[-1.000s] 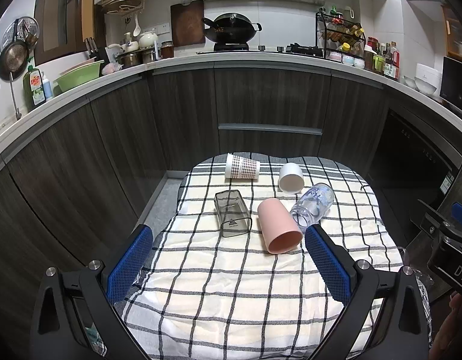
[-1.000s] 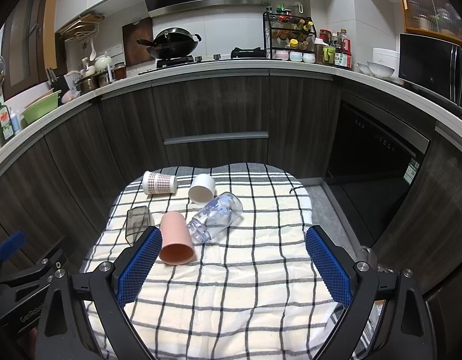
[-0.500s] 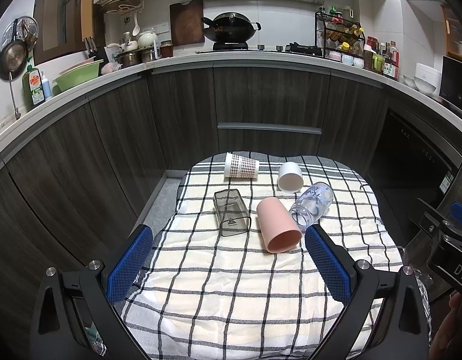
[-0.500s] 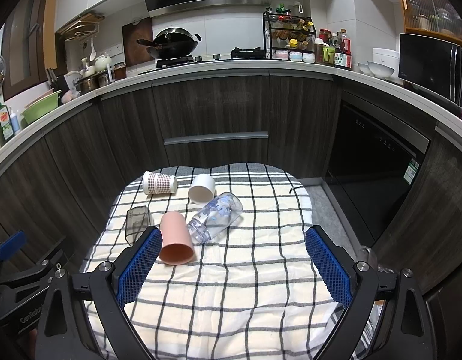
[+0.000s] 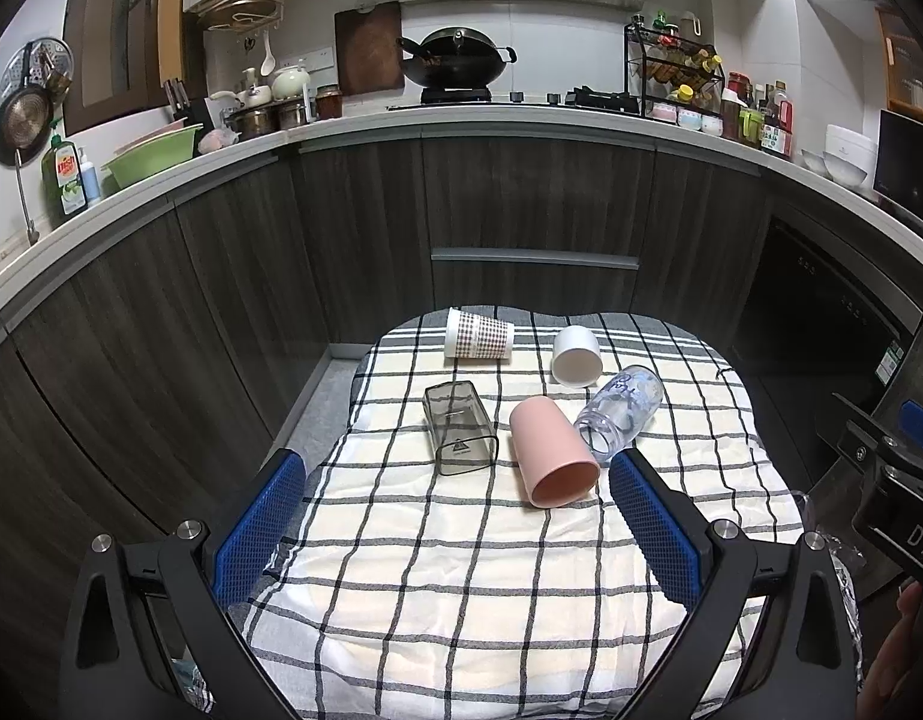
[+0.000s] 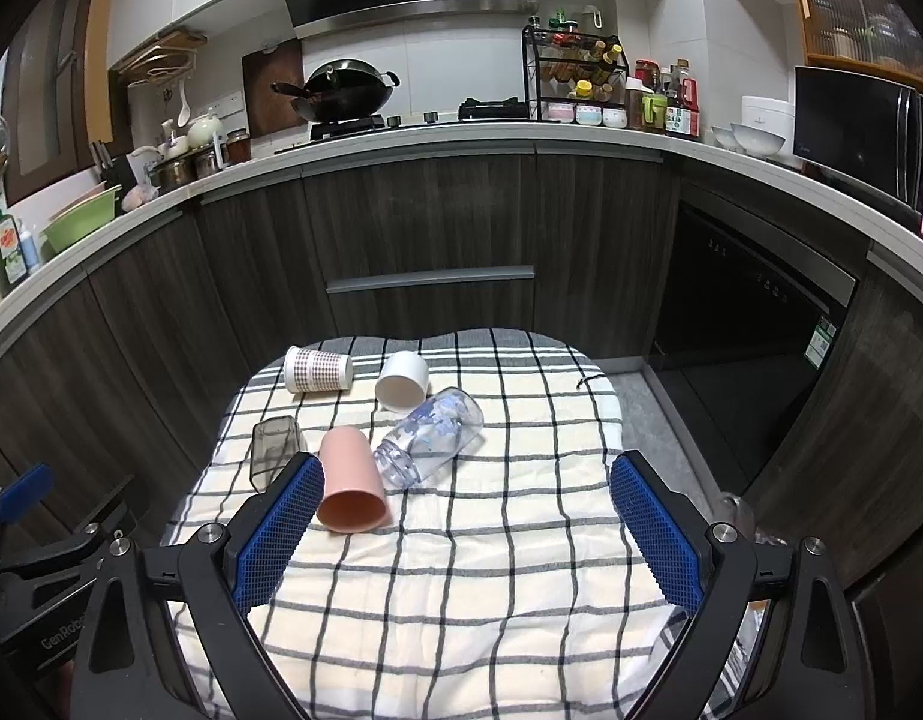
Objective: Flip cup upside down
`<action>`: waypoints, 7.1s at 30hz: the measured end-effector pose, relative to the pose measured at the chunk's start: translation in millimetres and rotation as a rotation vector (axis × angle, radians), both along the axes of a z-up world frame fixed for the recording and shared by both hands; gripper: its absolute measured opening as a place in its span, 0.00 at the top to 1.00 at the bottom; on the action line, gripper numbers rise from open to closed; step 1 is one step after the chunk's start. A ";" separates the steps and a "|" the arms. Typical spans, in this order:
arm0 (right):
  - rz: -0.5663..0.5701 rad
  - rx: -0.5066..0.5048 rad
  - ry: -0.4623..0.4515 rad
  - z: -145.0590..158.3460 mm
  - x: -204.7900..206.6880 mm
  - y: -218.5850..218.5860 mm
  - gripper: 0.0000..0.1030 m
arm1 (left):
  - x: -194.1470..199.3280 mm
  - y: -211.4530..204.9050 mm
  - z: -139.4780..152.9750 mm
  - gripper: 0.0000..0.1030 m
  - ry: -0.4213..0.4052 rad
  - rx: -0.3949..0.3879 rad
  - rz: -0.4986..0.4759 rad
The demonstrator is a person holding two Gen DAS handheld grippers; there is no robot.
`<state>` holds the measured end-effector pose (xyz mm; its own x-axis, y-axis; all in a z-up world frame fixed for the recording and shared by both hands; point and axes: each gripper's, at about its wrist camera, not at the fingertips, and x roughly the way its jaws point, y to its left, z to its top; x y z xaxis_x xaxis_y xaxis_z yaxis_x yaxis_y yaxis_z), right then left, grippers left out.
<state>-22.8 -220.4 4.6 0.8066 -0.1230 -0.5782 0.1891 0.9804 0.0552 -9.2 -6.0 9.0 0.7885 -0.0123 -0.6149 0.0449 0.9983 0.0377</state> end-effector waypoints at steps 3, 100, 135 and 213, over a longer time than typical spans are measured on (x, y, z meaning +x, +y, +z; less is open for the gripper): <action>-0.001 -0.003 -0.005 -1.2 -0.8 1.1 0.06 | 0.3 -0.1 0.0 0.00 0.000 -0.002 -0.002; -0.293 0.692 0.751 -214.4 319.5 -61.4 0.29 | 294.7 16.2 -92.2 0.00 0.148 0.081 -0.026; 0.185 0.492 0.634 -146.7 155.0 66.5 0.30 | 82.0 107.6 -74.0 0.00 0.158 0.019 0.123; -0.029 0.386 0.519 -143.5 118.9 -61.6 0.11 | 160.2 -86.7 -241.1 0.23 1.267 0.245 -0.191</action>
<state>96.1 -281.9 -138.9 0.4097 0.1539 -0.8991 0.3122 0.9025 0.2967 151.0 -92.7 -232.2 -0.3395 0.1583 -0.9272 0.3228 0.9455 0.0433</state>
